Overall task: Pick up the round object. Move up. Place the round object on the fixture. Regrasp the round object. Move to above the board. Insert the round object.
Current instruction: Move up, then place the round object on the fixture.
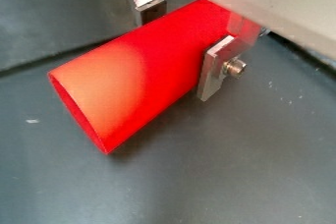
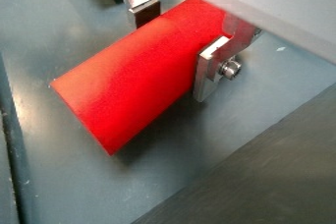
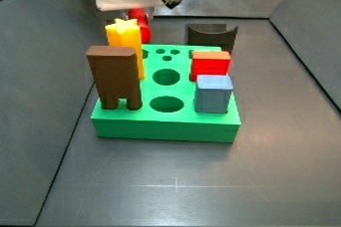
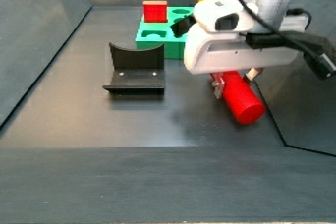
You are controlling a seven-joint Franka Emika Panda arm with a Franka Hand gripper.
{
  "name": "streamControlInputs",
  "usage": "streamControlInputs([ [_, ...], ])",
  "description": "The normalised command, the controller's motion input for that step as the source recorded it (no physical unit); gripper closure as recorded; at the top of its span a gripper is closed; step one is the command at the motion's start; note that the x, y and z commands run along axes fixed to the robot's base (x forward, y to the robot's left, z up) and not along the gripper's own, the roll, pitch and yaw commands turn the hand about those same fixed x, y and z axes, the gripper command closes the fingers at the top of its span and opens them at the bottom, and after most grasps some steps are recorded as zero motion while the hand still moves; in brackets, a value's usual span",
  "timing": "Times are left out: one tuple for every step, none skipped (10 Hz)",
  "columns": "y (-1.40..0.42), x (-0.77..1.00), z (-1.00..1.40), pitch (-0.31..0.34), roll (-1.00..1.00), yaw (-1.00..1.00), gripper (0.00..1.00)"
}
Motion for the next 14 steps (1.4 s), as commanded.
streamControlInputs([
  [-0.05, -0.08, 0.65, 0.061, -0.01, 0.0, 1.0],
  [-0.02, -0.04, 0.5, 0.065, 0.02, 0.0, 1.0],
  [-0.01, -0.03, 0.41, 0.066, 0.03, -0.01, 1.0],
  [0.0, -0.03, 0.23, 0.063, 0.05, -0.01, 1.0],
  [0.0, 0.0, 1.0, 0.0, 0.0, 0.0, 1.0],
  [0.0, -0.01, 1.0, 0.007, 0.01, 0.0, 1.0],
  [0.0, -0.01, 1.0, 0.018, 0.01, -0.01, 1.0],
  [0.01, -0.02, 1.0, 0.023, 0.03, -0.01, 1.0],
  [0.01, -0.03, 1.0, 0.03, 0.05, -0.02, 1.0],
  [0.01, -0.03, 1.0, 0.035, 0.06, -0.02, 1.0],
  [0.01, -0.04, 1.0, 0.04, 0.07, -0.02, 1.0],
  [0.01, -0.04, 1.0, 0.046, 0.08, -0.02, 1.0],
  [0.01, -0.04, 0.99, 0.048, 0.08, -0.01, 1.0],
  [0.01, -0.03, 0.77, 0.057, 0.1, 0.0, 1.0],
])
